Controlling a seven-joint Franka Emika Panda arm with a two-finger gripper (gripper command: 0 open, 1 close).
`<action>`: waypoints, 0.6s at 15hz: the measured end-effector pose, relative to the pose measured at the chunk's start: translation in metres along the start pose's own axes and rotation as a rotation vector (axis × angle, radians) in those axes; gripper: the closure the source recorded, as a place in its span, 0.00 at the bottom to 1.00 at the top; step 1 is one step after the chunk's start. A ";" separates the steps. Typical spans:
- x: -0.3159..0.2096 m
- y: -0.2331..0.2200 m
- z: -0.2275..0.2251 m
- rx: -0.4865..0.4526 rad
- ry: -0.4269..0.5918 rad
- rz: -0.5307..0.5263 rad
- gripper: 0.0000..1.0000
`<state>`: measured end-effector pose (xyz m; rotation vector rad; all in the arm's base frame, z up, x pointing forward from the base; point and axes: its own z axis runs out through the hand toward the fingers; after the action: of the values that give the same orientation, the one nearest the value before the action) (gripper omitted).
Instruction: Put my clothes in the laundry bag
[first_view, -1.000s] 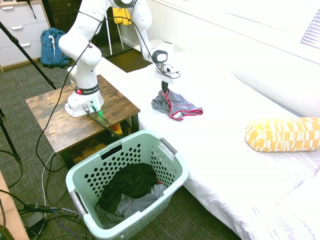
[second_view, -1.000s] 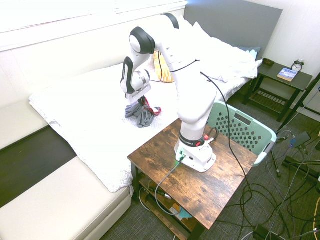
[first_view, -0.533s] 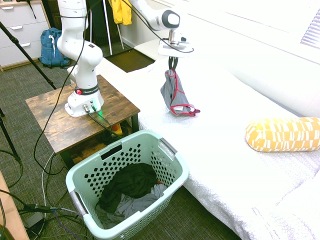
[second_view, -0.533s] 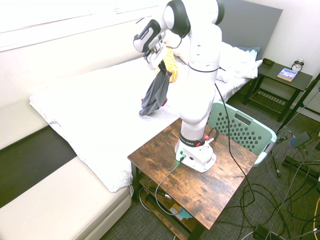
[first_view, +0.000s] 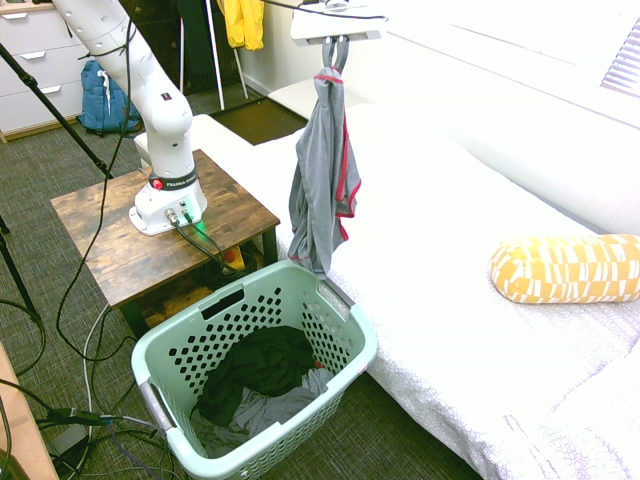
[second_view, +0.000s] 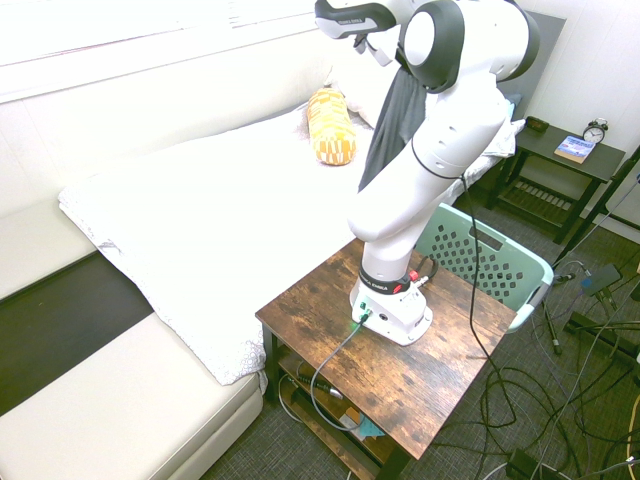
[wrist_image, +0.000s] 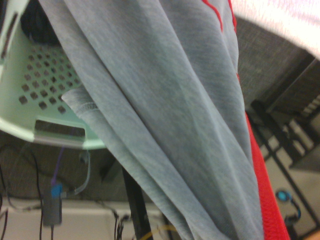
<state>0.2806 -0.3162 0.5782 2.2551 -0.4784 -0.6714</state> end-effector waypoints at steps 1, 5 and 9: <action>-0.003 0.006 0.034 -0.031 -0.066 0.005 1.00; -0.026 -0.015 0.254 -0.089 -0.303 0.014 1.00; -0.052 -0.069 0.390 -0.134 -0.427 0.137 1.00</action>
<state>0.0180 -0.4531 0.3100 1.9331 -0.7618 -1.0849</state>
